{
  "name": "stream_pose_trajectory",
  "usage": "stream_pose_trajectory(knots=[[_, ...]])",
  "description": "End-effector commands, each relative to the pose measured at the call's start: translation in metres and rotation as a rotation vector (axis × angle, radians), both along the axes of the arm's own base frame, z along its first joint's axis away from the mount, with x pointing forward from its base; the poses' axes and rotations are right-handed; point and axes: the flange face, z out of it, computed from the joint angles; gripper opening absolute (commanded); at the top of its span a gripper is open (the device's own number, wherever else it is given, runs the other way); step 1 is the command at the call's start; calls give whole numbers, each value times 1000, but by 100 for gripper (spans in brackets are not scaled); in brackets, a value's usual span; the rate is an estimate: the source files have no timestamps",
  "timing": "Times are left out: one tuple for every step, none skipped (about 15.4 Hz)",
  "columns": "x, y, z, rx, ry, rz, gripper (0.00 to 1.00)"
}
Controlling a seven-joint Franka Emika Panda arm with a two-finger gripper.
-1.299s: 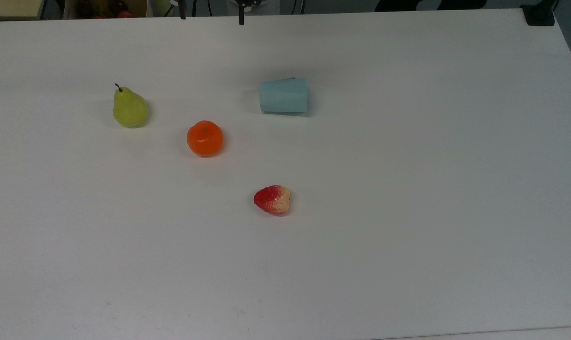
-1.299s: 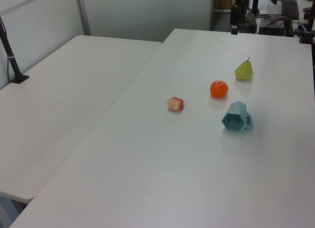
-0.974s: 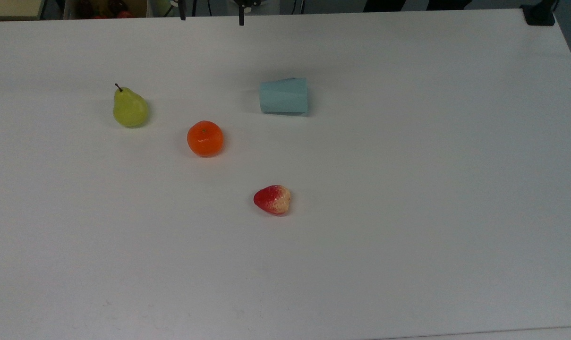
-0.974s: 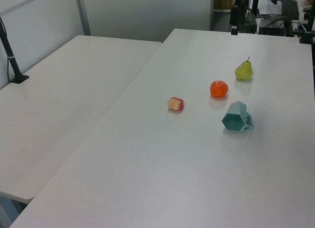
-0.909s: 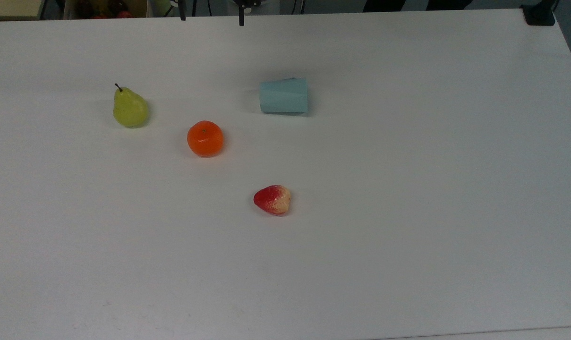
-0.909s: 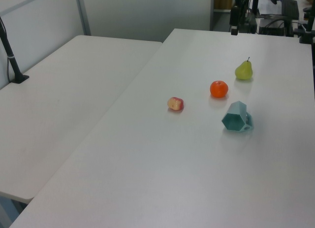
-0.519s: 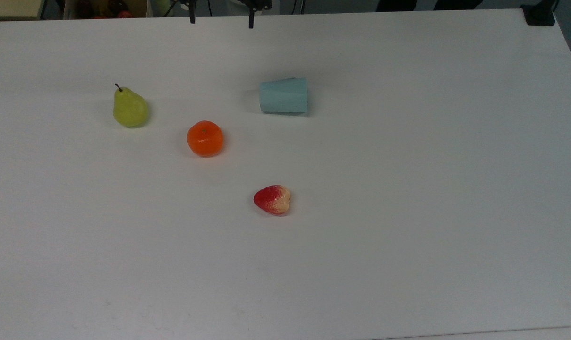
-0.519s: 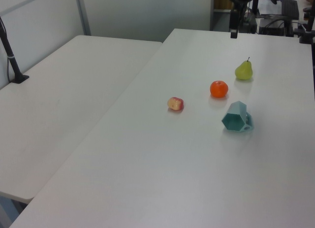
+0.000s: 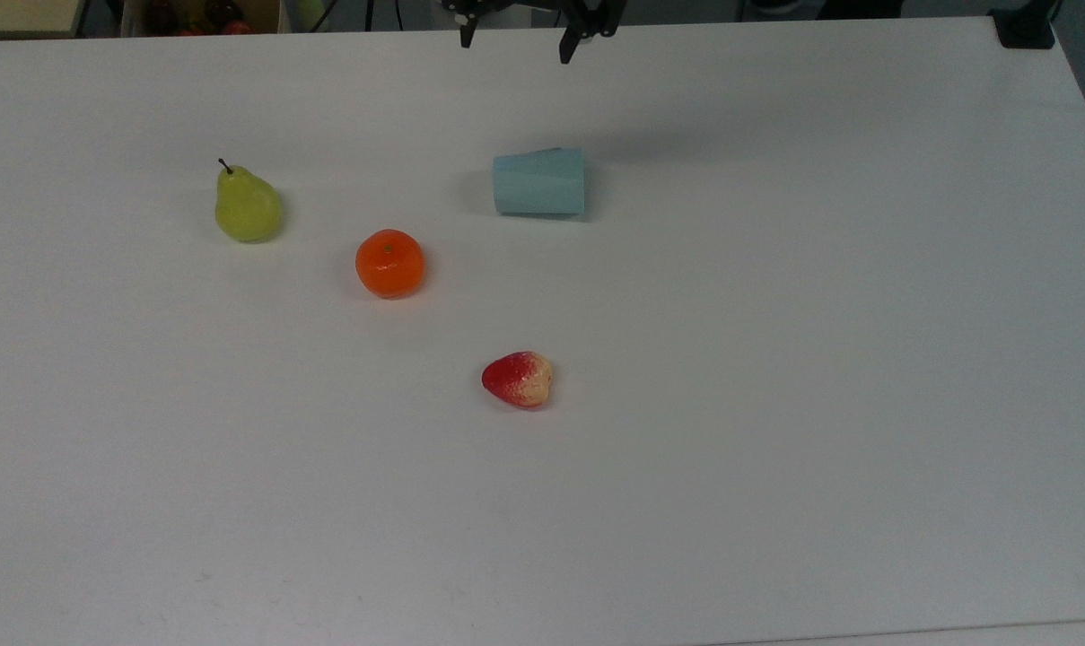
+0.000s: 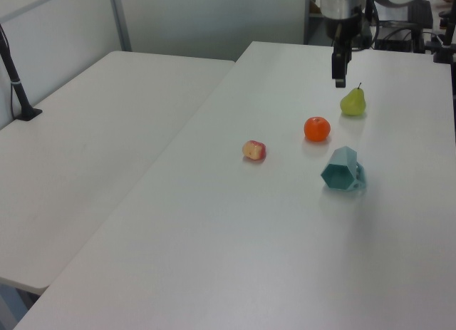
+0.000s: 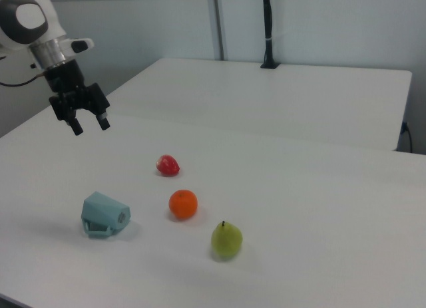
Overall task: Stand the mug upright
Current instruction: 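Lower the open gripper onto the mug's rim end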
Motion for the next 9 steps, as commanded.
stream_pose_trajectory(knots=[[-6,33,-23,-108,1,2,100],[-6,46,-36,-148,5,22,100],[-5,56,-47,-183,6,36,100],[-4,65,-58,-218,1,43,100],[-5,76,-67,-248,-9,47,100],[-5,86,-79,-271,-11,46,100],[-6,93,-93,-302,-3,44,100],[-10,100,-108,-350,13,44,100],[-15,107,-125,-399,29,47,100]])
